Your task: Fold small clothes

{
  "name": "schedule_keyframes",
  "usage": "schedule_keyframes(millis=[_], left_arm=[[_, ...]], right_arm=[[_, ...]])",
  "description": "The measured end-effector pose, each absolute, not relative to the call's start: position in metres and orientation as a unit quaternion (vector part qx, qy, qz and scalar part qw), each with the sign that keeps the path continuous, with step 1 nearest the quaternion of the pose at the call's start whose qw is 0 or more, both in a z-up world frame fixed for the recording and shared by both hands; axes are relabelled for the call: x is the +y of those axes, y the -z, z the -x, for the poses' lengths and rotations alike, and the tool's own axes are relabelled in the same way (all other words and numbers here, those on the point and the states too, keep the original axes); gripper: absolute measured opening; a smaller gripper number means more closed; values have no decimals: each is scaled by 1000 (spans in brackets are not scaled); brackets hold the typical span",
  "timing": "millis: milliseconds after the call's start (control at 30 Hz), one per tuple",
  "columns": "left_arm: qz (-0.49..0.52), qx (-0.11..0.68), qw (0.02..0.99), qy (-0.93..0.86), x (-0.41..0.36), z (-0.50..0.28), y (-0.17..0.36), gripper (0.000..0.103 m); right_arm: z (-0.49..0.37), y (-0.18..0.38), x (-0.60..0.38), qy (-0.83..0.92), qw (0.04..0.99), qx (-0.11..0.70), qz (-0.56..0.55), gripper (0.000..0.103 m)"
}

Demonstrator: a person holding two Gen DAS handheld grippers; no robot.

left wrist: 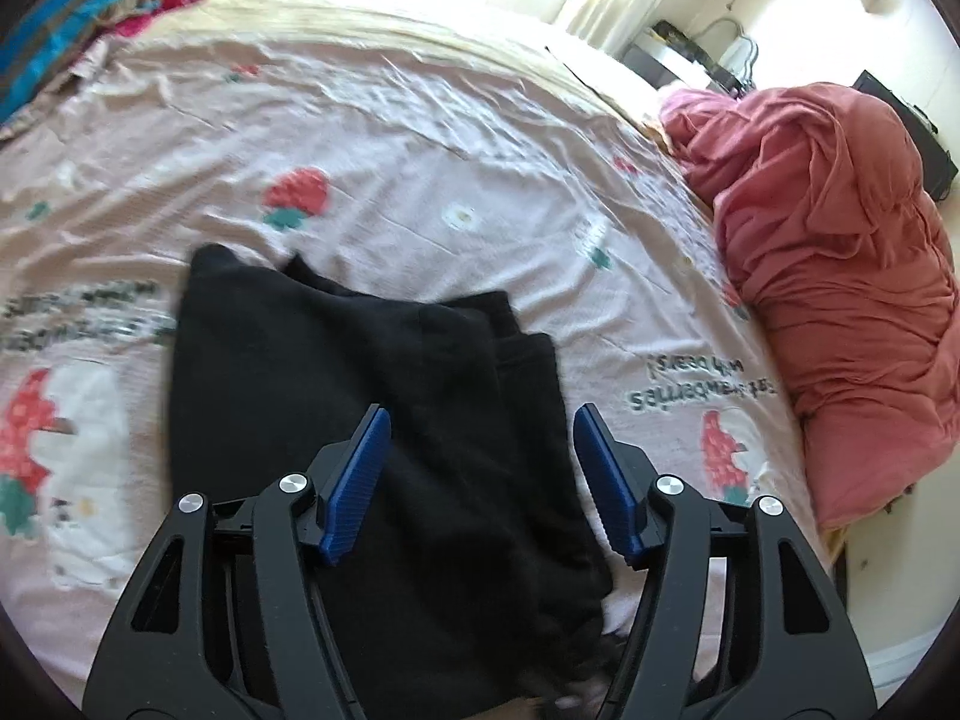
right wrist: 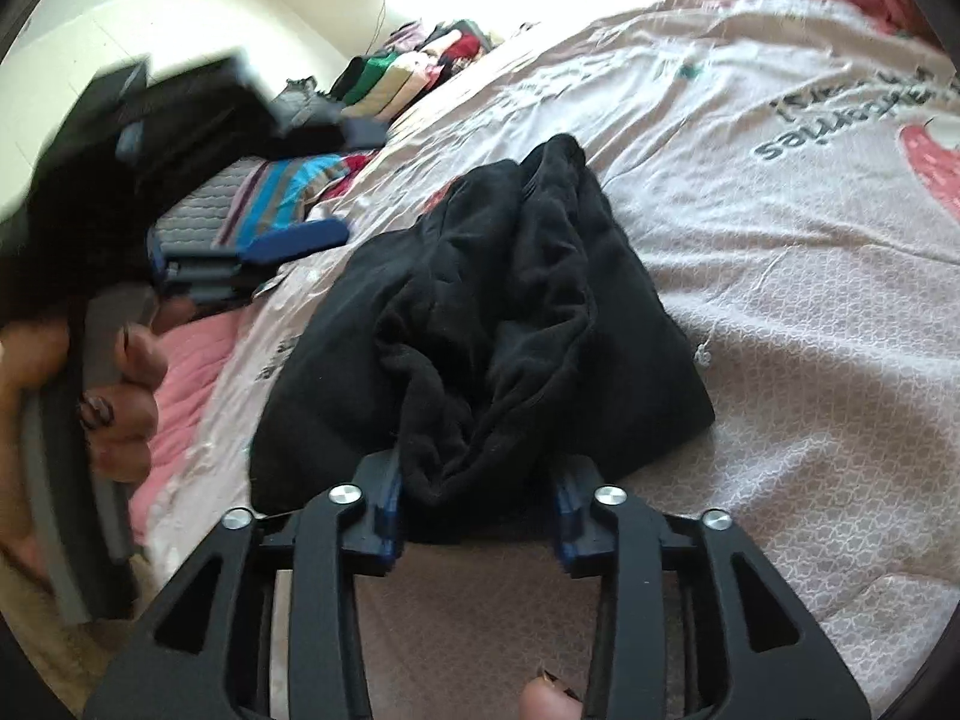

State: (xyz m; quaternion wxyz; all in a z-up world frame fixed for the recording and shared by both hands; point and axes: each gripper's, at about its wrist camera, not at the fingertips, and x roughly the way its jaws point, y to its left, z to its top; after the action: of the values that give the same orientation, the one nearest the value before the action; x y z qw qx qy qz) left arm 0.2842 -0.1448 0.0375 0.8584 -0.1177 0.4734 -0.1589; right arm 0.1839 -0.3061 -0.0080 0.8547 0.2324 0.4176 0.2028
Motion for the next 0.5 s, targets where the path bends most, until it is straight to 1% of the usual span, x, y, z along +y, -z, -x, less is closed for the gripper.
schedule_keyframes(millis=[67,100,233,267,333,433,500], left_arm=[[101,468,868,131,-130,-279,-37,57],[98,468,870,124,-123,-276,-35,57],[102,475,869,94,-95,-266,-17,57],[106,477,867,93,-92,-264,-13,57],[110,480,866,90,-86,-260,-6,57],[98,478,869,85,-82,-254,-2,57],[93,477,870,86,-81,-250,-2,57]], right_arm=[[-188,2,-309,-223,846,422,-237,59],[-191,-3,-312,-231,843,423,-239,62],[-217,-19,-318,-254,828,436,-243,64],[-226,-21,-317,-260,823,443,-241,67],[-248,-22,-314,-250,822,461,-222,68],[-277,-16,-305,-245,816,485,-196,68],[-291,-11,-299,-240,813,498,-186,64]])
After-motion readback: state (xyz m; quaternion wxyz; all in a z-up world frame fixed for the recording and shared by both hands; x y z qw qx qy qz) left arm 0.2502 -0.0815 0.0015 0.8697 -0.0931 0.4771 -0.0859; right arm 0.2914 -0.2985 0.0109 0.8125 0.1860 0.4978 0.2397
